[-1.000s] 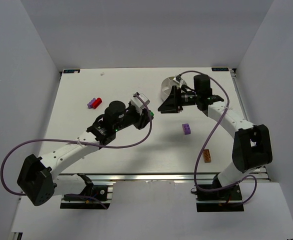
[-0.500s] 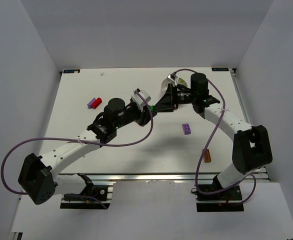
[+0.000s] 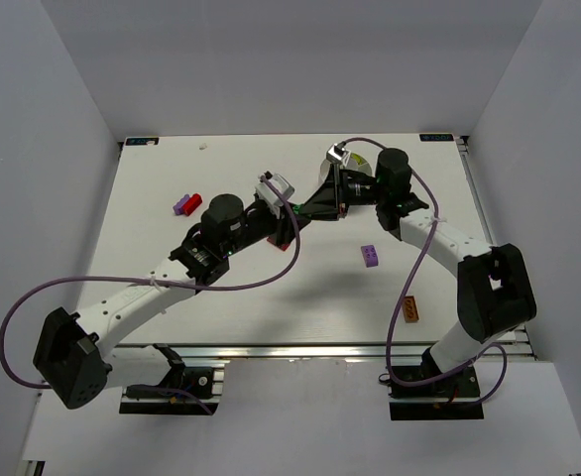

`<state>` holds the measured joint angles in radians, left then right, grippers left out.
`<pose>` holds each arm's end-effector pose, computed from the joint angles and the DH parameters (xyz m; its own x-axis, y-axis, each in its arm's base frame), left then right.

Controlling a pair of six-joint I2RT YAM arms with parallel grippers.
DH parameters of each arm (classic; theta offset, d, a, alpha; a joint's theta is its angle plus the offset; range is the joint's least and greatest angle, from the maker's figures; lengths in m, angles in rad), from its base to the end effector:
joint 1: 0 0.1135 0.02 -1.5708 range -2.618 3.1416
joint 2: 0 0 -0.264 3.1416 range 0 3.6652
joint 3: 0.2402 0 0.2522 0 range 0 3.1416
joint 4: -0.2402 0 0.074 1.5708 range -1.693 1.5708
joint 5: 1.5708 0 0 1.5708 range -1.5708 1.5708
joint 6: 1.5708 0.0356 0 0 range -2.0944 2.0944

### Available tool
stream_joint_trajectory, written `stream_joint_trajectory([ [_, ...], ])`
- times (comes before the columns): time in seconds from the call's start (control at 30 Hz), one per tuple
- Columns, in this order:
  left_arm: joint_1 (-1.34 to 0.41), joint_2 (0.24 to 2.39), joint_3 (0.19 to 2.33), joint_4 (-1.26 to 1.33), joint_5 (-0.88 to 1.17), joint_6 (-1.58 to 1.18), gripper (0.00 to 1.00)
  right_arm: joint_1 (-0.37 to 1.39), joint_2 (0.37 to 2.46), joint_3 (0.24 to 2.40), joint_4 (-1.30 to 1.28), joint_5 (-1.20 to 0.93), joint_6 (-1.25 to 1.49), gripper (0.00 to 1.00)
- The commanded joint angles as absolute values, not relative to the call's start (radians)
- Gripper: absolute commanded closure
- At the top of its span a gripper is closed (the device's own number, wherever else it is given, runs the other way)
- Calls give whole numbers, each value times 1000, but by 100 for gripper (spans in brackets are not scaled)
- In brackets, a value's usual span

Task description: Sort the legos into containers by color

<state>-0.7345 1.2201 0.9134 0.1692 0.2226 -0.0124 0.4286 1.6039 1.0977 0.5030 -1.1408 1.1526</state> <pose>0.2090 -0.1993 0.3298 -0.1118 0.0847 -0.9901 0.8147 0.5784 -0.0425 0.3148 0.1794 0.3108 -0.9150 0.0007 -0.4034 -0.4034 0.0018 0.9150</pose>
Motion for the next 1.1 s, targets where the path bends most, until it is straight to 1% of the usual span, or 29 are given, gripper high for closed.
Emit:
stream_joint_trajectory([
  [0.0, -741, 1186, 923, 225, 213, -51, 63, 440, 1588, 1077, 670, -1195, 1244, 100],
  [0.03, -741, 1183, 917, 227, 206, -57, 58, 424, 1589, 1072, 704, -1195, 1256, 100],
  [0.07, -741, 1177, 914, 230, 199, -61, 46, 413, 1592, 1068, 725, -1192, 1282, 100],
  [0.1, -741, 1164, 911, 232, 195, -64, 25, 400, 1597, 1065, 747, -1193, 1295, 100],
  [0.17, -741, 1152, 899, 233, 181, -75, 21, 365, 1603, 1062, 776, -1198, 1302, 100],
  [0.2, -741, 1140, 893, 235, 178, -78, 17, 353, 1605, 1063, 781, -1201, 1299, 100],
  [0.33, -741, 1115, 862, 238, 158, -101, 14, 302, 1608, 1060, 776, -1207, 1278, 100],
  [0.43, -741, 1094, 844, 242, 140, -117, 14, 285, 1611, 1058, 766, -1207, 1261, 100],
  [0.53, -739, 1075, 818, 238, 120, -124, 14, 279, 1609, 1077, 655, -1206, 1146, 100],
  [0.57, -741, 1065, 813, 227, 100, -129, 14, 281, 1608, 1112, 597, -1201, 1081, 100],
  [0.6, -741, 1059, 808, 216, 86, -135, 14, 281, 1605, 1144, 366, -1186, 864, 100],
  [0.63, -741, 1055, 810, 183, 66, -152, 16, 281, 1606, 1184, 228, -1128, 733, 100],
  [0.67, -739, 1046, 811, 164, 16, -167, 26, 281, 1609, 1224, 107, -1099, 613, 99],
  [0.7, -738, 1036, 805, 149, -36, -190, 34, 282, 1614, 1277, -60, -1071, 515, 90],
  [0.73, -732, 1025, 801, 111, -72, -251, 46, 284, 1615, 1291, -113, -1021, 368, 71],
  [0.77, -724, 1003, 798, 86, -160, -299, 65, 285, 1614, 1302, -159, -997, 300, 63],
  [0.8, -716, 994, 796, 54, -199, -343, 72, 285, 1611, 1313, -235, -979, 237, 56],
  [0.83, -694, 982, 793, 23, -225, -424, 79, 285, 1606, 1310, -261, -956, 136, 44],
  [0.87, -680, 973, 793, -47, -244, -466, 80, 288, 1594, 1304, -281, -957, 83, 39],
  [0.9, -664, 959, 795, -82, -264, -547, 79, 299, 1588, 1287, -326, -975, 22, 28],
  [0.93, -631, 956, 796, -113, -258, -576, 78, 310, 1582, 1284, -363, -973, -48, 22],
  [0.97, -611, 953, 799, -165, -239, -603, 74, 319, 1568, 1281, -398, -970, -174, 20],
  [1.0, -594, 957, 802, -193, -201, -626, 65, 345, 1563, 1278, -431, -968, -233, 17],
  [1.03, -556, 963, 816, -218, -178, -664, 61, 360, 1557, 1276, -504, -972, -301, 16],
  [1.07, -539, 971, 821, -257, -152, -678, 57, 376, 1537, 1269, -520, -966, -407, 16],
])
